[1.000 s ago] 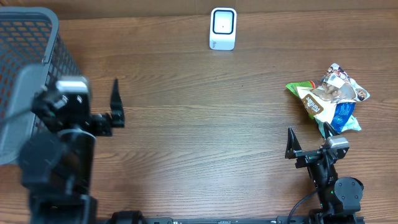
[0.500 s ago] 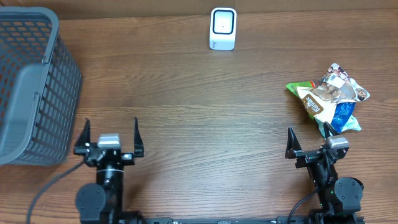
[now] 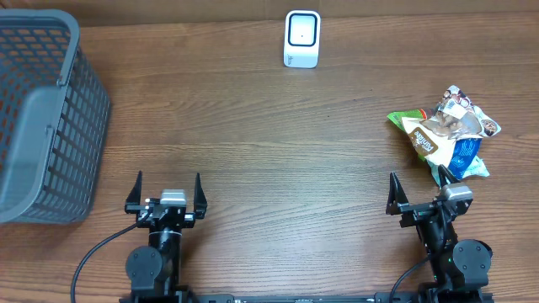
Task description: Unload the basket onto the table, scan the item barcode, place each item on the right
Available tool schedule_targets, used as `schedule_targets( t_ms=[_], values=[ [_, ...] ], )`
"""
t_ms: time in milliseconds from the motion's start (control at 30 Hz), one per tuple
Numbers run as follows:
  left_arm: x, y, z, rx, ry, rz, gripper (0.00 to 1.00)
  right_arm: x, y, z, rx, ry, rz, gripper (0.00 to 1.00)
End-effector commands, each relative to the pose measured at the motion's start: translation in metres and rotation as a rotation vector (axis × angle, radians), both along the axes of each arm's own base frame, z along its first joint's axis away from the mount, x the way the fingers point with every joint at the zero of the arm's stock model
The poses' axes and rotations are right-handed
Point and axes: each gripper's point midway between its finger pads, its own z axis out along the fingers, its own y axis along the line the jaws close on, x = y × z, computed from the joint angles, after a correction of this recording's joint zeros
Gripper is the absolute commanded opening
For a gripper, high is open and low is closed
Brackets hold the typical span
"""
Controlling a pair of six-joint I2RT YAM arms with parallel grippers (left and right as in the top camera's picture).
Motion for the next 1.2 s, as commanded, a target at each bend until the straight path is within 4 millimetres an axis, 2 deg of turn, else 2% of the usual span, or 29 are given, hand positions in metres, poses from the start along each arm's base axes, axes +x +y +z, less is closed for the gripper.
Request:
schedule_targets(
  t_ms=[0, 33, 1167],
  values=[
    [0.0008, -0.0055, -0.0209, 0.059, 0.041, -0.037, 1.00, -0.0003, 0.0021, -0.0017, 0.007, -0.003, 0.010, 1.00],
    [0.0002, -0.0056, -0.0259, 0.058, 0.062, -0.038, 1.00, -0.0003, 0.0021, -0.0017, 0.007, -0.003, 0.010, 1.00],
    [0.0004, -0.0060, -0.0254, 0.055, 0.060, -0.040, 1.00, -0.0003, 0.0021, -0.0017, 0.007, -0.003, 0.010, 1.00]
  ],
)
